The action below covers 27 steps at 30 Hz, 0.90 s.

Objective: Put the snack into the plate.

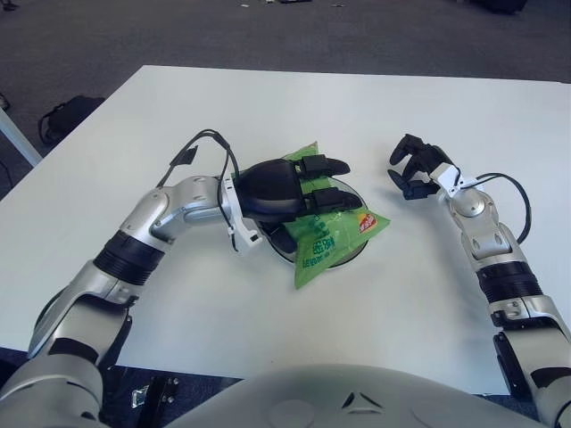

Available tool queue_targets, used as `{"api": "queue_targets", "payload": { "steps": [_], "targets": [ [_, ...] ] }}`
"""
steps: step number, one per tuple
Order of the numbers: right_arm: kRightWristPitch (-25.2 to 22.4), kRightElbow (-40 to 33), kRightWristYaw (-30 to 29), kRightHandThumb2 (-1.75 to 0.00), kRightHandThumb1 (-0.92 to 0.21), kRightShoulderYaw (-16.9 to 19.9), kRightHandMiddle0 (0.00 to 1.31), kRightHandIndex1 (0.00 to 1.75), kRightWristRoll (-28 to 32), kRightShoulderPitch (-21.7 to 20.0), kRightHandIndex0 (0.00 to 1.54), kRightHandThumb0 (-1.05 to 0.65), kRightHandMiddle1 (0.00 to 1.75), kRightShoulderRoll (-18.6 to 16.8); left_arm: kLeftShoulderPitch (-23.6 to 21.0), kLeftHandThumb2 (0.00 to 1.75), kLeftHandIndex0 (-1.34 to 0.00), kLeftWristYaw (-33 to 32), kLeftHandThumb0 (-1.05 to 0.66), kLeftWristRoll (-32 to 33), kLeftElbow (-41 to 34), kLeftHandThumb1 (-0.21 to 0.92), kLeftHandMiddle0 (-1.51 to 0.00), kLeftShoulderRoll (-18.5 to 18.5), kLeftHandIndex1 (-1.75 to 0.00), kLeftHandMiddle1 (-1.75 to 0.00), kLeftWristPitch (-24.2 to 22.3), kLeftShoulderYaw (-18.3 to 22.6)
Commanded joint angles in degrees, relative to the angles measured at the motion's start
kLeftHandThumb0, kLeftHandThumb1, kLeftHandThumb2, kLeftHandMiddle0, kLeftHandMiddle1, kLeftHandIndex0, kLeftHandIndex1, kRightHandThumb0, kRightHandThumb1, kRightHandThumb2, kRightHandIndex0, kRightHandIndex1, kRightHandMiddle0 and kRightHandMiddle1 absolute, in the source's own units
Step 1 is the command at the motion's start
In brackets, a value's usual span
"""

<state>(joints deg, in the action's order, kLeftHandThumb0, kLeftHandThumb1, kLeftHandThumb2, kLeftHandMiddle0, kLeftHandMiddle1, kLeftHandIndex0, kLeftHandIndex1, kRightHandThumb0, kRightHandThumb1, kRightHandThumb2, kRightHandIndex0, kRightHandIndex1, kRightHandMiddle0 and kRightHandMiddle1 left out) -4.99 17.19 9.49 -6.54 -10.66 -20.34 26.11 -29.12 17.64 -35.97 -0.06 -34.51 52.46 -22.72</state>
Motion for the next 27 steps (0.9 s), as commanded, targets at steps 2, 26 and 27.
{"api": "queue_targets", "payload": {
  "steps": [2,26,27],
  "targets": [
    [-4.0,6.1,3.4,-1.12,-0.50,-3.7,0.36,1.75,-1.8,6.3,0.37,-0.01,1.75,-1.3,-0.5,1.10,0.00,4.6,-0.90,7.6,-0.1,0.92,0.00,-1.2,-0.27,-0.02,-1.6,-0.4],
    [-4.5,5.0,3.4,-1.02,-0.58,-3.9,0.29,1.74,-2.5,6.5,0.33,-0.01,1.75,-1.5,-0.7,0.81,0.00,18.3,-0.83,40.6,12.1,0.92,-0.05,-2.5,-0.24,-0.02,-9.0,7.9],
    [-4.4,5.1,3.3,-1.02,-0.58,-4.0,0.29,1.74,-2.6,6.5,0.33,-0.01,1.75,-1.5,-1.0,0.80,0.00,19.4,-0.83,42.1,12.8,0.92,-0.06,-2.2,-0.25,-0.03,-9.7,8.3]
  ]
}}
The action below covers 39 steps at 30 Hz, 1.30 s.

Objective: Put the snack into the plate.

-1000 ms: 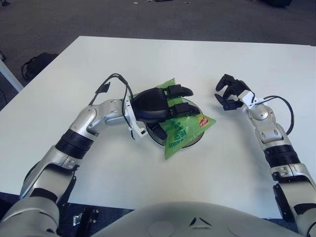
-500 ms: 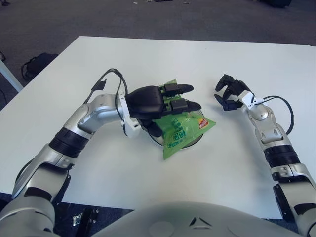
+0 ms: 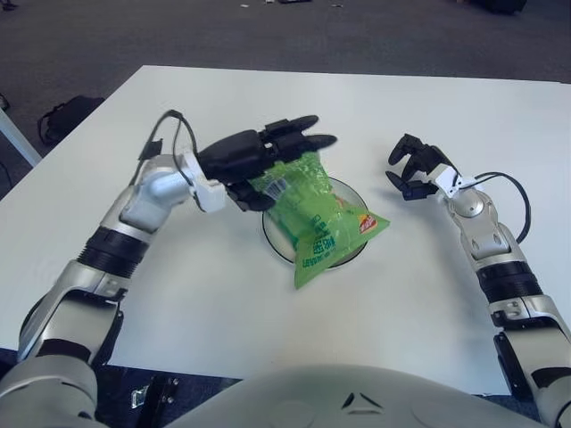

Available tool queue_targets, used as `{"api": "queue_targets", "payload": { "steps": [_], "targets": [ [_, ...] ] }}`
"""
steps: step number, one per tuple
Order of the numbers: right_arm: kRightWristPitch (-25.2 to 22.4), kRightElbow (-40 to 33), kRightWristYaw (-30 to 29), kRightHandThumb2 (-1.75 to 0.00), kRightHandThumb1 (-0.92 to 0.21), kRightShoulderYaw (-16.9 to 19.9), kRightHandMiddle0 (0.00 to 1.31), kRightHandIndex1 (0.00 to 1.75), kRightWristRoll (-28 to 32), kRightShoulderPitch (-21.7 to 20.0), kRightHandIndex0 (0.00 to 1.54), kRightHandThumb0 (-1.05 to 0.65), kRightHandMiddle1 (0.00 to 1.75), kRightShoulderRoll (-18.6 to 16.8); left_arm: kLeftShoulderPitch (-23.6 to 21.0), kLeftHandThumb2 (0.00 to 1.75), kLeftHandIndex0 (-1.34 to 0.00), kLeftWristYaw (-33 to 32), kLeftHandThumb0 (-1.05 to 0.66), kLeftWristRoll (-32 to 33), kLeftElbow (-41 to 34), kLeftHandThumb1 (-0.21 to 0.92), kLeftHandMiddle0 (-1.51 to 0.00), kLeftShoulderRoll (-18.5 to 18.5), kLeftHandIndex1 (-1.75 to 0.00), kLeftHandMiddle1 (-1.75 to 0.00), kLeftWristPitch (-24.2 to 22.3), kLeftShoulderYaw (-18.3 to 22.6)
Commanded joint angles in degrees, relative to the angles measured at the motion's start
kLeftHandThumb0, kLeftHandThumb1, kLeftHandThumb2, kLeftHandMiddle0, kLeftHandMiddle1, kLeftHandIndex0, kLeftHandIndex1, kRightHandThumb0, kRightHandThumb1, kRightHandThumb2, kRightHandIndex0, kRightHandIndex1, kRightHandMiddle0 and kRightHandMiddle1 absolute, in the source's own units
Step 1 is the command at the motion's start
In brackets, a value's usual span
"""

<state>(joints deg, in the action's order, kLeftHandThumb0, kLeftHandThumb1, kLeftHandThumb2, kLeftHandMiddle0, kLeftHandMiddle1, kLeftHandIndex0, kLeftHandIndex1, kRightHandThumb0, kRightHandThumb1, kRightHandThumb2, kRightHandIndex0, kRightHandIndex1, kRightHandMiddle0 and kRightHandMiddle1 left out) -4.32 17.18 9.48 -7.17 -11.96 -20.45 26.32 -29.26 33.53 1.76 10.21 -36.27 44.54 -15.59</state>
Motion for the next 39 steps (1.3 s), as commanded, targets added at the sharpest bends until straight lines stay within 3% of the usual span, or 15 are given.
{"api": "queue_targets", "payload": {
  "steps": [1,4,8,11,16,22,24,26,30,32,35,39],
  "targets": [
    [-4.9,5.3,3.3,-1.01,-0.58,-3.4,0.29,1.74,-1.3,6.6,0.32,-0.01,1.75,-1.7,-1.7,0.79,0.00,5.0,-0.83,6.1,4.9,0.92,-0.09,0.5,-0.27,-0.04,-2.3,1.5],
    [-4.5,5.8,3.3,-1.00,-0.59,-3.5,0.29,1.75,-1.4,6.5,0.31,-0.01,1.75,-1.6,-3.7,0.75,0.00,9.6,-0.81,11.6,10.7,0.92,-0.16,3.3,-0.39,-0.08,-4.7,2.7],
    [-4.6,6.1,3.8,-0.97,-0.61,-3.1,0.28,1.75,-0.8,6.5,0.29,-0.01,1.75,-1.7,-4.3,0.67,0.00,9.8,-0.78,16.1,13.9,0.92,-0.21,7.5,-0.50,-0.10,-10.5,6.2],
    [-4.8,6.3,4.0,-0.97,-0.62,-2.9,0.27,1.75,-0.4,6.4,0.29,-0.01,1.75,-1.8,-6.5,0.61,0.00,9.6,-0.73,19.4,23.7,0.91,-0.24,12.1,-0.53,-0.11,-14.5,10.1],
    [-5.3,5.8,4.1,-0.95,-0.64,-2.9,0.26,1.75,-0.6,6.5,0.28,-0.01,1.75,-1.7,-8.4,0.58,0.00,7.6,-0.63,19.1,35.7,0.90,-0.29,15.7,-0.55,-0.13,-14.4,14.8],
    [-5.7,5.5,3.4,-0.93,-0.65,-3.3,0.26,1.75,-1.6,6.6,0.27,-0.01,1.75,-1.6,-8.8,0.61,0.00,4.4,-0.56,17.4,40.7,0.89,-0.37,17.6,-0.63,-0.21,-14.9,18.4],
    [-6.1,5.4,2.9,-0.93,-0.65,-3.3,0.25,1.75,-1.9,6.6,0.27,-0.01,1.75,-1.8,-9.3,0.70,0.00,-0.2,-0.53,16.9,45.8,0.89,-0.24,18.4,-0.60,-0.48,-16.9,20.3],
    [-6.2,5.4,2.6,-0.93,-0.65,-3.2,0.26,1.75,-2.0,6.6,0.27,-0.01,1.75,-1.9,-10.1,0.70,0.00,-2.6,-0.54,16.4,49.2,0.87,-0.26,18.7,-0.83,-0.69,-18.0,21.6],
    [-5.9,5.6,2.4,-0.96,-0.63,-2.8,0.27,1.75,-1.8,6.6,0.28,-0.01,1.75,-2.2,-11.3,0.72,0.00,-7.3,-0.54,16.2,51.3,0.85,-0.30,19.6,-1.07,-0.91,-20.6,23.9],
    [-5.8,5.7,2.2,-0.98,-0.61,-2.6,0.28,1.75,-1.6,6.7,0.30,-0.01,1.75,-2.3,-11.3,0.74,-0.03,-9.6,-0.53,16.1,52.0,0.85,-0.37,20.0,-1.26,-1.11,-21.3,25.0],
    [-5.6,5.8,2.1,-0.99,-0.60,-2.6,0.29,1.75,-1.5,6.7,0.30,-0.01,1.75,-2.3,-10.9,0.76,-0.10,-11.3,-0.53,15.9,52.5,0.85,-0.44,20.4,-1.40,-1.26,-22.1,26.2],
    [-5.4,6.0,2.1,-1.01,-0.59,-2.5,0.30,1.75,-1.4,6.7,0.31,-0.01,1.75,-2.4,-10.6,0.62,-0.19,-15.0,-0.40,14.9,53.2,0.87,-0.53,20.8,-1.65,-1.40,-23.7,27.1]
  ]
}}
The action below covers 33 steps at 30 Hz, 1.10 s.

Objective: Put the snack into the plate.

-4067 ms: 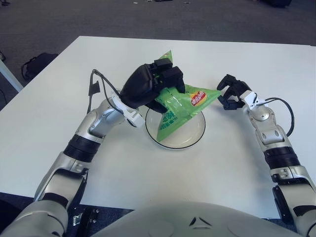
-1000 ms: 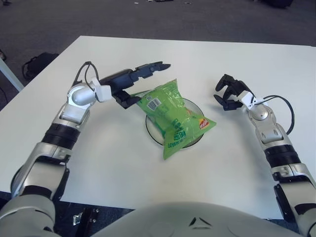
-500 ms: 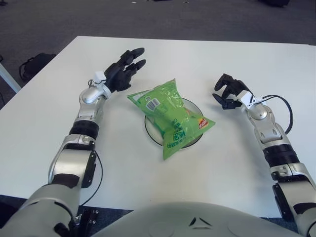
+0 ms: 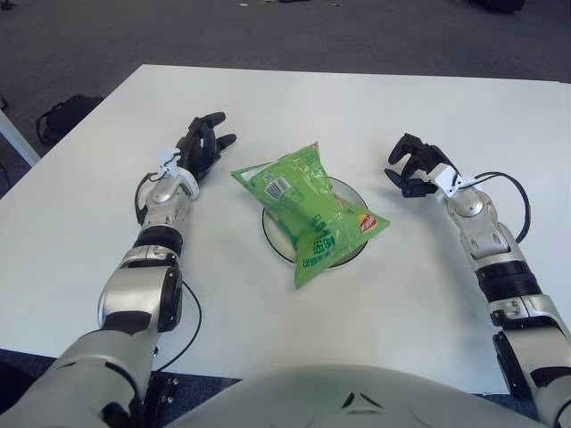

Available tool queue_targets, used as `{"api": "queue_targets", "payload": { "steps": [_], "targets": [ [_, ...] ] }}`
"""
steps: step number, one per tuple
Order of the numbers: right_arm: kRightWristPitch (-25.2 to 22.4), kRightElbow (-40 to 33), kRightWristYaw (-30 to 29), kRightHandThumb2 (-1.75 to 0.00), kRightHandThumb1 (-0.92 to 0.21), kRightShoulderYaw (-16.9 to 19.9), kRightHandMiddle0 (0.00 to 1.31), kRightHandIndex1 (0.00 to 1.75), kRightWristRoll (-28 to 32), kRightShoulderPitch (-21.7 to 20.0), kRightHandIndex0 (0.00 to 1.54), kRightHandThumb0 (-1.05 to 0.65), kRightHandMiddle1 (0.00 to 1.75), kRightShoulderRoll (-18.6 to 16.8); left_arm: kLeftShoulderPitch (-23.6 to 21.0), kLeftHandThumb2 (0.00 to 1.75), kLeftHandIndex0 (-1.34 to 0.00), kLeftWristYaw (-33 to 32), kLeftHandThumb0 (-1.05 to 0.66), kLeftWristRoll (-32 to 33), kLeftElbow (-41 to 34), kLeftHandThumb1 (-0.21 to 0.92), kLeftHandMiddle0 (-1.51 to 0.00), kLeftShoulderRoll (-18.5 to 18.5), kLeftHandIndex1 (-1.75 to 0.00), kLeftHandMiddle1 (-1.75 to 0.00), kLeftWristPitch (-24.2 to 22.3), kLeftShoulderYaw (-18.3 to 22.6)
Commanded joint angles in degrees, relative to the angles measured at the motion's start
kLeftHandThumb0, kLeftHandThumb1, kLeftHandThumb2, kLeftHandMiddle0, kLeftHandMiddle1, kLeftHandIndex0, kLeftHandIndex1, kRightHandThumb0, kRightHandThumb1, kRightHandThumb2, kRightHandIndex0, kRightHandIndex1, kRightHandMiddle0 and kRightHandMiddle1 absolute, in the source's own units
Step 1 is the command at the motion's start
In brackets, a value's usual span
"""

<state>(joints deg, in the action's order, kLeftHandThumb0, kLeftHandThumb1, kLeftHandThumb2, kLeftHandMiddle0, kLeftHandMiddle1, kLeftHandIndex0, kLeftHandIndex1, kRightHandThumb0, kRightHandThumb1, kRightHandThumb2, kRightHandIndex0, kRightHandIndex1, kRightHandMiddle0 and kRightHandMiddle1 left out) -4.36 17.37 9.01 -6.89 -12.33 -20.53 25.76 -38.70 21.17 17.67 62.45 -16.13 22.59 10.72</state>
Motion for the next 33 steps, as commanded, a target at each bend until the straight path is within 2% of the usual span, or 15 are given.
{"api": "queue_targets", "payload": {
  "steps": [1,7,10,13,16,19,33],
  "targets": [
    [-5.3,5.8,2.6,-1.01,-0.58,-2.7,0.30,1.75,-1.0,6.8,0.31,-0.01,1.75,-1.8,-1.1,0.65,-0.22,-3.6,-0.39,-1.4,1.1,0.84,-0.55,0.8,-1.69,-1.44,-2.0,0.9],
    [-5.0,6.1,2.5,-1.02,-0.58,-2.6,0.30,1.75,-0.9,6.8,0.32,-0.01,1.75,-1.8,-0.6,0.83,-0.33,-7.7,-0.39,-3.3,1.6,0.70,-0.67,1.3,-1.74,-1.68,-3.5,1.2],
    [-4.7,6.2,2.3,-1.02,-0.57,-2.5,0.30,1.75,-0.9,6.9,0.32,-0.01,1.75,-1.8,0.4,0.89,-0.36,-9.8,-0.39,-4.0,1.6,0.65,-0.73,1.5,-1.74,-1.72,-4.4,1.4],
    [-4.3,6.2,1.8,-1.03,-0.57,-2.1,0.31,1.75,-1.0,7.0,0.32,-0.01,1.75,-1.8,2.0,0.93,-0.38,-10.6,-0.40,-4.3,2.0,0.62,-0.78,1.8,-1.75,-1.74,-4.6,1.9],
    [-3.7,6.3,1.0,-1.06,-0.53,-1.6,0.25,1.68,-0.8,7.3,0.47,-0.01,1.75,-2.1,2.6,0.96,-0.40,-10.9,-0.40,-4.6,2.5,0.60,-0.80,1.9,-1.75,-1.74,-4.7,2.2],
    [-3.1,6.5,0.2,-1.08,-0.51,-1.0,0.24,1.66,-0.4,7.5,0.52,-0.01,1.75,-2.6,2.8,0.98,-0.41,-11.0,-0.40,-5.0,2.9,0.58,-0.82,2.0,-1.75,-1.75,-4.5,2.4],
    [-1.0,7.3,-6.0,-1.24,-0.39,4.5,0.30,1.72,3.0,8.8,0.59,-0.01,1.75,-6.8,4.2,1.02,-0.43,-9.5,-0.41,-7.0,3.1,0.55,-0.89,2.8,-1.75,-1.75,-0.8,2.1]
  ]
}}
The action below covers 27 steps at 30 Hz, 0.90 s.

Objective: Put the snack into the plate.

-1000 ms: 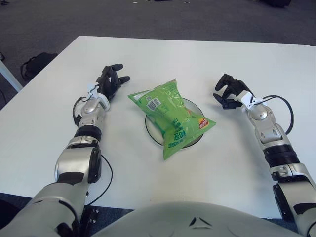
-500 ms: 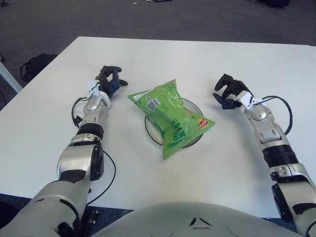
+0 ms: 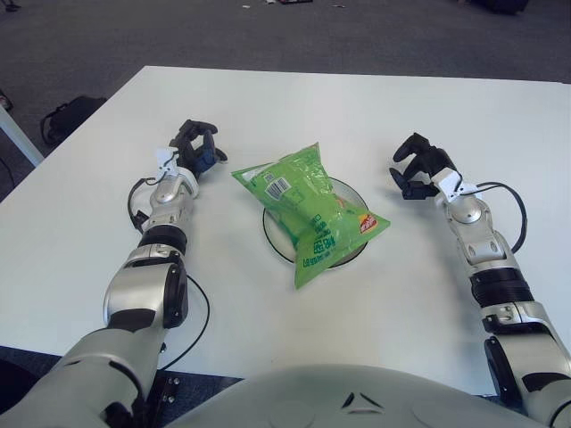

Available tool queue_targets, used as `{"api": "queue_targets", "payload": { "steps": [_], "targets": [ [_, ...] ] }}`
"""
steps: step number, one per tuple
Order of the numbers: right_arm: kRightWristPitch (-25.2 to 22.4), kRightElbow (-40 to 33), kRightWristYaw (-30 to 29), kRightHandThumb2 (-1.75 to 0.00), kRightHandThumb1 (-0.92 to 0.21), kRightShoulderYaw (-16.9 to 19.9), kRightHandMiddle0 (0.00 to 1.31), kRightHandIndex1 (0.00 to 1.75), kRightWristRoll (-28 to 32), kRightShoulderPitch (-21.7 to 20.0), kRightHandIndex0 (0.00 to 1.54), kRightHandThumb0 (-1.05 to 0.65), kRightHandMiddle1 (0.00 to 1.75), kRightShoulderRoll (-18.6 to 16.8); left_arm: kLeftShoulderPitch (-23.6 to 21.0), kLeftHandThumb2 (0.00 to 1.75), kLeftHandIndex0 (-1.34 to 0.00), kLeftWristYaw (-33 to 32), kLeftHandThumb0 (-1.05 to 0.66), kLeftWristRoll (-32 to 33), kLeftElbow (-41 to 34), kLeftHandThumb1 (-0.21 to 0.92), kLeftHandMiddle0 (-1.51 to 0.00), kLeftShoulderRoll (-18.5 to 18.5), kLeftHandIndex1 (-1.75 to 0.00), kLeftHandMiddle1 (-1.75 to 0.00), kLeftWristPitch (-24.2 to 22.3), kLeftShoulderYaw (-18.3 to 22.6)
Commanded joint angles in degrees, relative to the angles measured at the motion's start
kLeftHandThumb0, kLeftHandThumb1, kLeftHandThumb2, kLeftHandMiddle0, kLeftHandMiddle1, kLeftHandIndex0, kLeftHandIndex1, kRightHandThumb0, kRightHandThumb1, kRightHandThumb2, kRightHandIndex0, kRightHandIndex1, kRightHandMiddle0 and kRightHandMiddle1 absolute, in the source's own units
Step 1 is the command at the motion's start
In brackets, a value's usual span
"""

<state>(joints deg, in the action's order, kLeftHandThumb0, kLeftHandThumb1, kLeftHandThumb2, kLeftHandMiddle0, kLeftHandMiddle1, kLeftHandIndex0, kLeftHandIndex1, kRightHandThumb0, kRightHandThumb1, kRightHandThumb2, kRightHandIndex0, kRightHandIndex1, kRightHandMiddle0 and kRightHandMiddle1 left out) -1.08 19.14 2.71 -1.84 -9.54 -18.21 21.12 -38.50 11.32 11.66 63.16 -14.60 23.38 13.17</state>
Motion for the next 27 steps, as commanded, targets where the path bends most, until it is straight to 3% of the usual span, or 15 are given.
{"api": "queue_targets", "payload": {
  "steps": [1,14,27],
  "targets": [
    [-4.0,5.6,-0.8,-1.25,-0.39,0.1,0.30,1.73,0.5,6.6,0.59,-0.01,1.75,-2.8,4.5,1.03,-0.44,0.7,-0.41,-1.3,2.0,0.55,-0.90,1.4,-1.75,-1.75,-1.1,-0.6],
    [-0.9,5.3,-8.4,-1.30,-0.35,5.1,0.33,1.75,3.1,7.3,0.62,-0.01,1.74,-7.5,7.8,1.08,-0.47,1.7,-0.42,-2.9,-2.1,0.50,-1.04,2.9,-1.75,-1.75,0.8,-2.2],
    [6.8,8.5,-17.2,-1.35,-0.28,10.4,0.38,1.67,5.0,6.3,0.70,-0.01,1.75,-11.7,10.1,1.13,-0.50,-1.4,-0.43,-5.8,-6.2,0.46,-1.10,4.8,-1.75,-1.75,-0.9,-4.2]
  ]
}}
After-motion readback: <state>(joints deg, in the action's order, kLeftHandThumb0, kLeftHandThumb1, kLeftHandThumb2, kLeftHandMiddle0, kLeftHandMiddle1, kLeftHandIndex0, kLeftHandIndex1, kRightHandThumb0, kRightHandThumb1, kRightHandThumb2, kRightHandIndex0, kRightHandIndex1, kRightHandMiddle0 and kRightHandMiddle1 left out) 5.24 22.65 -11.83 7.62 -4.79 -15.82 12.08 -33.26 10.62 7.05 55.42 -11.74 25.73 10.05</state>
